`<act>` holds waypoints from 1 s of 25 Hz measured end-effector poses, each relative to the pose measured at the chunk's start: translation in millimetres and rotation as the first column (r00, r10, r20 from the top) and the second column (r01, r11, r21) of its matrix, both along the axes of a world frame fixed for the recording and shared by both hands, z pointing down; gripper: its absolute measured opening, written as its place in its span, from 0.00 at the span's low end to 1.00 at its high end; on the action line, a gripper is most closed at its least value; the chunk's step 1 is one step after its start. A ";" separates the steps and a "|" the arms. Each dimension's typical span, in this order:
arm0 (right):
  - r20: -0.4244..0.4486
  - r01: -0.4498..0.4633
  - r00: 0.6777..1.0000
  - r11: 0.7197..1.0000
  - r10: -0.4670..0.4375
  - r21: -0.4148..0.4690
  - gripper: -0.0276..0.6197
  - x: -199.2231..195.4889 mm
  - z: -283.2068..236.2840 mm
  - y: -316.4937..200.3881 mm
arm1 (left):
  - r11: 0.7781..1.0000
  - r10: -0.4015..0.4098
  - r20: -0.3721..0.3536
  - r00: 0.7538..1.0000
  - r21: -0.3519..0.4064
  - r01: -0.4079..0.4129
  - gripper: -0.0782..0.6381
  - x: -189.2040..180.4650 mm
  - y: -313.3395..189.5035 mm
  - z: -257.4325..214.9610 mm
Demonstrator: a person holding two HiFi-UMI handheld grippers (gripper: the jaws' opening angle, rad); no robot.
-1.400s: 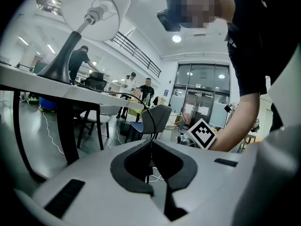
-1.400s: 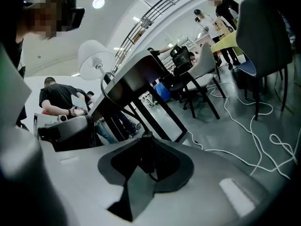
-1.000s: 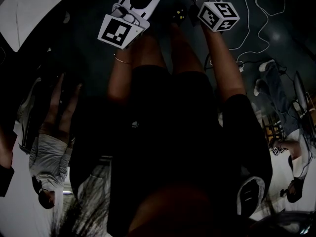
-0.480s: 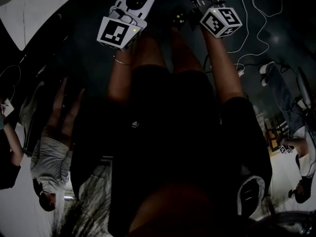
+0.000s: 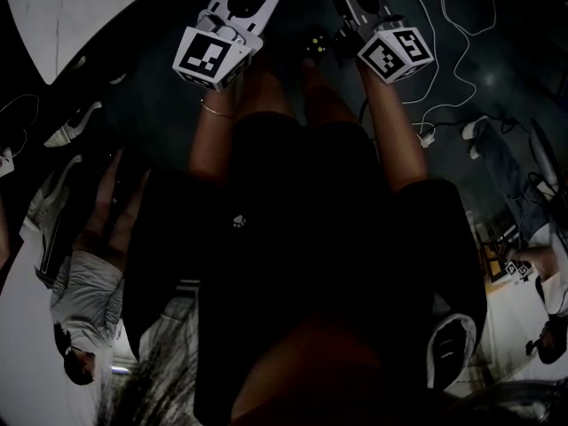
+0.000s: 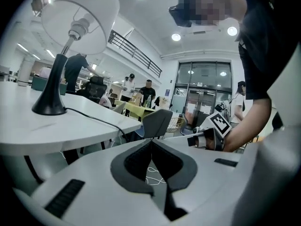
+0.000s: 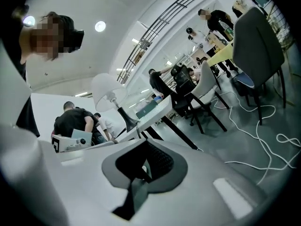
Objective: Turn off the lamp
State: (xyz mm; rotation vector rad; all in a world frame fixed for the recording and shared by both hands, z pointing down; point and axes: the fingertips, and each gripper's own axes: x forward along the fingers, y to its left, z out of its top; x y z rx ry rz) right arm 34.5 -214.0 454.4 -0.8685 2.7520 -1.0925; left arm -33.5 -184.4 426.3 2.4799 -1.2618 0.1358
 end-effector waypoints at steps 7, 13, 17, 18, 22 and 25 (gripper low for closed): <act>0.044 0.041 0.998 0.998 -0.043 0.055 0.05 -7.8 -43.7 9.8 | 0.998 0.047 -0.024 0.999 0.038 -0.046 0.12 6.9 -5.7 -36.1; 0.073 0.057 0.995 0.995 -0.063 0.079 0.05 -8.1 -72.5 18.5 | 0.997 0.065 -0.011 0.998 0.045 -0.064 0.12 6.6 -5.6 -60.3; 0.071 0.083 0.993 0.991 -0.091 0.104 0.05 -7.2 -87.6 21.3 | 0.996 0.075 -0.037 0.997 0.054 -0.073 0.12 7.1 -3.8 -74.5; 0.069 0.092 0.993 0.990 -0.100 0.106 0.05 -7.1 -91.4 22.5 | 0.996 0.079 -0.050 0.996 0.050 -0.077 0.12 8.4 -2.7 -77.5; 0.084 0.142 0.985 0.981 -0.153 0.130 0.05 -10.0 -117.3 35.7 | 0.986 0.163 -0.029 0.986 0.041 -0.162 0.12 17.9 15.1 -89.5; 0.105 0.167 0.978 0.975 -0.183 0.146 0.05 -14.1 -136.2 51.0 | 0.980 0.194 -0.020 0.981 0.037 -0.194 0.12 16.8 35.0 -101.8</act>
